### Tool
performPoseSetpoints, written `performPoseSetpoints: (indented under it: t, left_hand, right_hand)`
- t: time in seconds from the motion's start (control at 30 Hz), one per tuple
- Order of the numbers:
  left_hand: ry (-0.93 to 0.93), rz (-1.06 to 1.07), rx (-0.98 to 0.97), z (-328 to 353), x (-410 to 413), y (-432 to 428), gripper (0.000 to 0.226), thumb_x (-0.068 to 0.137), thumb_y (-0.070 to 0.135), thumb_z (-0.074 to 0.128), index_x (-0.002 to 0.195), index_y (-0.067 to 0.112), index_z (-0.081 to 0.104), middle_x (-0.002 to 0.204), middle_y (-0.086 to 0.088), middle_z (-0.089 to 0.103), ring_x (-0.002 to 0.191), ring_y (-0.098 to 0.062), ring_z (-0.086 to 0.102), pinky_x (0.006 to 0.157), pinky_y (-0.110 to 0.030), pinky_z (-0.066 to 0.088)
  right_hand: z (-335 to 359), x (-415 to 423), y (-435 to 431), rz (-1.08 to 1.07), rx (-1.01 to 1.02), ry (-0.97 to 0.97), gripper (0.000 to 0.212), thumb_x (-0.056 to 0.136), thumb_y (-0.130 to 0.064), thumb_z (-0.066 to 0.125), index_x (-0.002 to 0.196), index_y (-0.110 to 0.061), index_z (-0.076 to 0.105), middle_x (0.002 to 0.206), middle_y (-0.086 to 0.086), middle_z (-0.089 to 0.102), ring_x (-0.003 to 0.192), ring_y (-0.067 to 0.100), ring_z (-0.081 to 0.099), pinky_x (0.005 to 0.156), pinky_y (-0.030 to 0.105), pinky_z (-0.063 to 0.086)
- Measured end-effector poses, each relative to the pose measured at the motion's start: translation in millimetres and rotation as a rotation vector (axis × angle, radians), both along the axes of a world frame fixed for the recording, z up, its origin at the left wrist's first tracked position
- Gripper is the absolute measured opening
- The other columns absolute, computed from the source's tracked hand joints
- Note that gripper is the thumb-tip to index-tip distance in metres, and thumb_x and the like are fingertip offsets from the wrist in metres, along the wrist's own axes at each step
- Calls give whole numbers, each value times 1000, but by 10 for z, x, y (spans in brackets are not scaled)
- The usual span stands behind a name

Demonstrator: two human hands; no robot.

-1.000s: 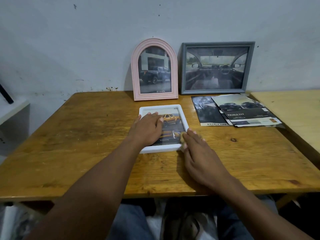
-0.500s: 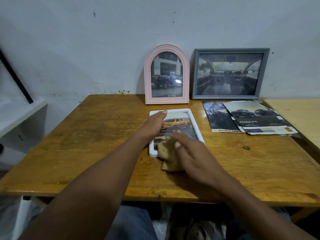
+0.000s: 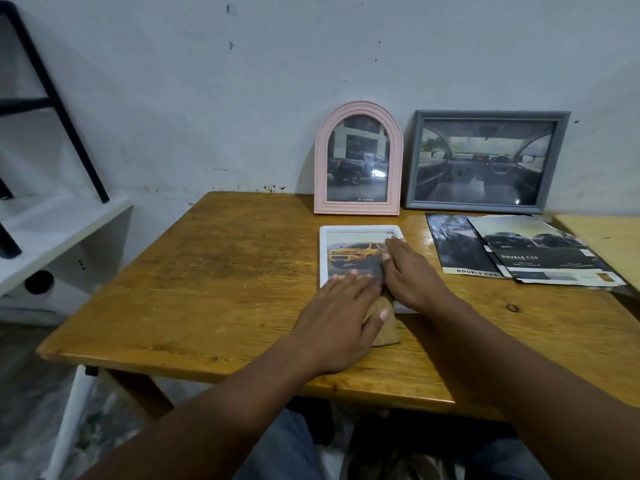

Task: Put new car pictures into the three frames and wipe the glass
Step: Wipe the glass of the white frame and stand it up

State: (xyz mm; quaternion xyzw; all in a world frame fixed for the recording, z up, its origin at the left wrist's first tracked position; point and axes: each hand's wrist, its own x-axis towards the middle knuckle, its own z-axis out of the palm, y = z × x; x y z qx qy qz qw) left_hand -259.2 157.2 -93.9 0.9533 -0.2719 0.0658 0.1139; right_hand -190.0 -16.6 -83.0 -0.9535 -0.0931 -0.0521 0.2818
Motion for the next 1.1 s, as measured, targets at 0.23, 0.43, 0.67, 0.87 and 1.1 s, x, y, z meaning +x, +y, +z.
performPoseSetpoints:
  t: [0.23,0.43,0.67,0.87,1.1]
  left_hand:
    - [5,107,94,32,6,293,55,110,41,17,162,26,18,171,2,10,157,-13,1,127,-38,3]
    - [-36,297,133,90,-21,350,56,110,33,16,163,15,14,170,-5,15,157,-19,6,127,-38,3]
    - [167,476,84,175,433,214,62,108,32,24,163,8,6,171,-8,8,157,-24,3,127,-43,4]
    - [293,561,64,192,977,143,63,109,38,15,162,6,1,171,-11,-1,157,-28,-6,126,-47,-3]
    - [335,581,-28,155,1536,78,66,109,38,16,161,4,-5,171,-12,-7,157,-28,-10,126,-47,-6]
  right_hand:
    - [-16,-17,14,-16,-55,17,45,106,-32,29,140,-6,43,149,20,44,145,33,32,111,53,36]
    - [34,-51,19,12,-81,-5,39,106,-25,34,140,-10,46,150,14,44,150,29,22,117,48,29]
    - [18,-35,32,9,-127,-16,42,105,-33,36,139,-11,48,153,11,43,151,26,21,118,49,27]
    - [0,-29,19,6,-170,-24,46,104,-34,38,143,-10,44,152,12,44,150,27,21,118,46,28]
    - [-49,0,18,33,-256,-78,52,103,-38,33,149,-15,36,156,7,39,151,24,17,121,42,17]
